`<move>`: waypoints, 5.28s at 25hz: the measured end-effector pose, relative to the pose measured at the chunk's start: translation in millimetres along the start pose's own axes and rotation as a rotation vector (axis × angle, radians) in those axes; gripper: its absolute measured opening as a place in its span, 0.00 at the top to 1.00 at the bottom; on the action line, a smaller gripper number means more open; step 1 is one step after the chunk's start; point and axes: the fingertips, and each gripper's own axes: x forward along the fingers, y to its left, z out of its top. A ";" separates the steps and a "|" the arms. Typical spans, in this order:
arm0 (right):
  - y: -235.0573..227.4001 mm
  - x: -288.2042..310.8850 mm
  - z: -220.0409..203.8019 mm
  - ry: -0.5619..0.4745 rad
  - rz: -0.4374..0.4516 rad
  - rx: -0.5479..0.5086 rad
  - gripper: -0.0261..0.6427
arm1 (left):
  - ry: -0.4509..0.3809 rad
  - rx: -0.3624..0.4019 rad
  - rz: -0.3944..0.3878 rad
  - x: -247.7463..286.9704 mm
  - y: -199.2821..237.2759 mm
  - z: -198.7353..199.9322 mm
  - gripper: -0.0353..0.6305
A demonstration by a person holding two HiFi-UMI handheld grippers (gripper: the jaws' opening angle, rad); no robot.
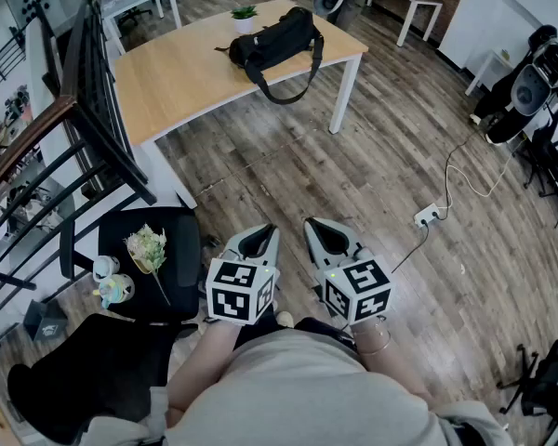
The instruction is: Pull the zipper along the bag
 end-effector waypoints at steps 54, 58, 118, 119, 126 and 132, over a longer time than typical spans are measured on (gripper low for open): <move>-155.8 188.4 82.4 -0.024 -0.082 0.064 0.80 | -0.051 -0.014 -0.047 192.2 133.9 124.3 0.81; -169.9 223.4 94.0 -0.027 -0.077 0.062 0.80 | -0.057 -0.016 -0.057 215.2 157.9 139.3 0.81; -386.8 575.0 208.0 0.122 0.465 -0.028 0.81 | -0.076 -0.255 0.453 506.7 379.0 276.6 0.81; -387.1 575.4 207.7 0.122 0.466 -0.026 0.81 | -0.074 -0.255 0.455 507.1 380.2 276.8 0.81; -386.5 578.7 203.1 0.133 0.465 -0.023 0.81 | -0.083 -0.275 0.488 498.3 392.5 272.8 0.81; -375.9 587.4 196.1 0.158 0.466 -0.013 0.81 | -0.053 -0.303 0.497 487.1 413.5 261.8 0.81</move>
